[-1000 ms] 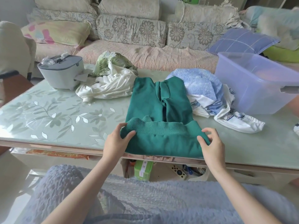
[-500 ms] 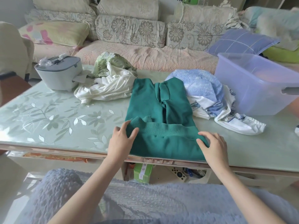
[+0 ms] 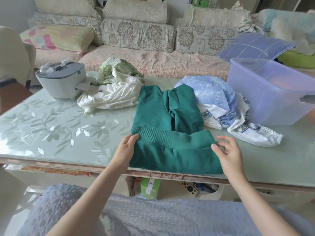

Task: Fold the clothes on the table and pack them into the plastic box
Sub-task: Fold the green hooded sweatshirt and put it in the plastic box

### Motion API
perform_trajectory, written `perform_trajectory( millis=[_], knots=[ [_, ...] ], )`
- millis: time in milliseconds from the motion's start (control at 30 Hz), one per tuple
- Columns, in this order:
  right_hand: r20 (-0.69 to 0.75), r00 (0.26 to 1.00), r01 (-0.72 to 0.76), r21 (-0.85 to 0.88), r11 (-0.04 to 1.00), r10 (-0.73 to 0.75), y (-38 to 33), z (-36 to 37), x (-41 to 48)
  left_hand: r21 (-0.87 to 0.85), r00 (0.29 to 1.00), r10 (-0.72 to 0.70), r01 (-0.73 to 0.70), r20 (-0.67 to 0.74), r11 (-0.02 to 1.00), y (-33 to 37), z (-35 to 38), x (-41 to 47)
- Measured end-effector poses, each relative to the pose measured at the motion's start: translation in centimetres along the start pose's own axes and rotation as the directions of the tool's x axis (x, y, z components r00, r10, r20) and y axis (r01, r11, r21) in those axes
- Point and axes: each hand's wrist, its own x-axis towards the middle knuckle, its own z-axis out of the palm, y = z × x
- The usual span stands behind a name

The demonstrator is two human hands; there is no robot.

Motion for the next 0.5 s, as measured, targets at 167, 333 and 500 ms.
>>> perform_trajectory(
  millis=[167,333,500],
  knots=[
    [0.112,0.993,-0.01,-0.298,0.954,0.046,1.2,0.6,0.3,0.312,0.995,0.07,-0.089,0.07,0.946,-0.9,-0.5,0.7],
    [0.102,0.984,0.176,-0.645,0.744,-0.144,0.6,1.2,0.1,0.465,0.994,0.086,-0.107,0.065,0.879,0.2,0.2,0.8],
    [0.226,0.962,0.252,-0.51,0.823,-0.154,-2.7,2.6,1.7,0.135,0.976,0.034,-0.064,0.216,0.989,2.0,-0.2,1.2]
  ],
)
